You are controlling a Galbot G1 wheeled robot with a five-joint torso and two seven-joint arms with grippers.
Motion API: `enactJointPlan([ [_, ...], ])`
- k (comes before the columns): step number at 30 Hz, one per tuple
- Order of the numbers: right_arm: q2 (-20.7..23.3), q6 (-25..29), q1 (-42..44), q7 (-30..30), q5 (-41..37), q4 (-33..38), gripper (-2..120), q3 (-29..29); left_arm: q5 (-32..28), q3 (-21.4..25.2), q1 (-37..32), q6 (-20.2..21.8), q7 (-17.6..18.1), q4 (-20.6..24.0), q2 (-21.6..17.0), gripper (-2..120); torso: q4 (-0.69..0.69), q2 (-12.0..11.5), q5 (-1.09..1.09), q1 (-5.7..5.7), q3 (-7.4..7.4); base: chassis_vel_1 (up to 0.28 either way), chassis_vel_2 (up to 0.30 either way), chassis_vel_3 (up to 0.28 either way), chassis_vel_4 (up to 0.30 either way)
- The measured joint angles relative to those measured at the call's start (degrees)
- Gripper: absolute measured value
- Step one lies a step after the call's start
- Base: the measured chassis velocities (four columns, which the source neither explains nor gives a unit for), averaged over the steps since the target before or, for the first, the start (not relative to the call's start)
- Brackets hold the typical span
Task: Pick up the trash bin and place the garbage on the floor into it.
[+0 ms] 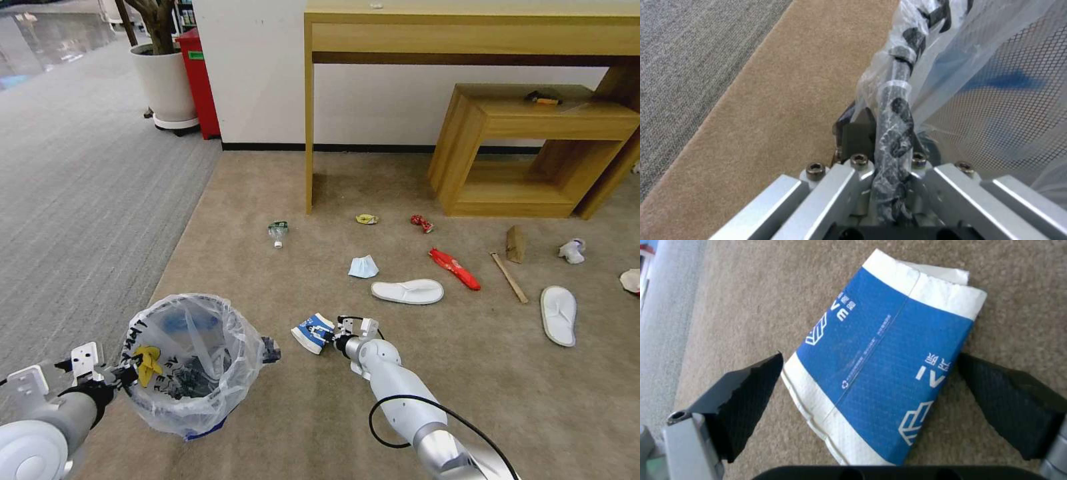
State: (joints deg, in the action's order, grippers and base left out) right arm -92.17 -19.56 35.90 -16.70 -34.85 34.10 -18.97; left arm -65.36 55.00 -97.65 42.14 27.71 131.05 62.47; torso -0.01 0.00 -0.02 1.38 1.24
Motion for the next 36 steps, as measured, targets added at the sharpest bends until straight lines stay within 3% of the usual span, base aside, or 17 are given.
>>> enactJointPlan([
  [14, 0.0, 1.6, -1.4, -3.4, 1.7, -2.6, 96, -1.3, 0.8, -0.4, -0.3, 0.0, -0.5, 0.3, 0.2, 0, 0.0, 0.0, 0.0, 0.0, 0.0, 0.0, 0.0, 0.0, 0.0],
  [16, 0.0, 1.6, -1.6, -3.4, 1.6, -2.7, 82, -1.6, 0.9, -0.4, -0.4, 0.0, -0.6, 0.4, 0.2, 0, 0.0, 0.0, 0.0, 0.0, 0.0, 0.0, 0.0, 0.0, 0.0],
  [25, 0.0, 1.4, -1.6, -3.4, 1.9, -2.9, 55, -2.2, 1.0, -0.4, -0.4, 0.0, -0.8, 0.5, 0.3, 0, 0.0, 0.0, 0.0, 0.0, 0.0, 0.0, 0.0, 0.0, 0.0],
  [26, 0.0, 1.4, -1.6, -3.4, 1.9, -3.0, 46, -2.2, 1.0, -0.4, -0.4, 0.0, -0.8, 0.5, 0.4, 0, 0.0, 0.0, 0.0, 0.0, 0.0, 0.0, 0.0, 0.0, 0.0],
  [29, 0.0, 1.4, -1.6, -3.3, 2.0, -3.0, 39, -2.2, 1.1, -0.3, -0.4, 0.0, -0.9, 0.5, 0.4, 0, 0.0, 0.0, 0.0, 0.0, 0.0, 0.0, 0.0, 0.0, 0.0],
  [32, 0.0, 1.4, -1.5, -3.0, 2.0, -3.0, 22, -2.3, 1.1, -0.3, -0.4, 0.0, -1.0, 0.5, 0.4, 0, 0.0, 0.0, 0.0, 0.0, 0.0, 0.0, 0.0, 0.0, 0.0],
  [36, 0.0, 1.3, -1.2, -2.7, 1.9, -3.0, 11, -2.5, 1.2, -0.4, -0.4, 0.0, -1.1, 0.5, 0.4, 0, 0.0, 0.0, 0.0, 0.0, 0.0, 0.0, 0.0, 0.0, 0.0],
])
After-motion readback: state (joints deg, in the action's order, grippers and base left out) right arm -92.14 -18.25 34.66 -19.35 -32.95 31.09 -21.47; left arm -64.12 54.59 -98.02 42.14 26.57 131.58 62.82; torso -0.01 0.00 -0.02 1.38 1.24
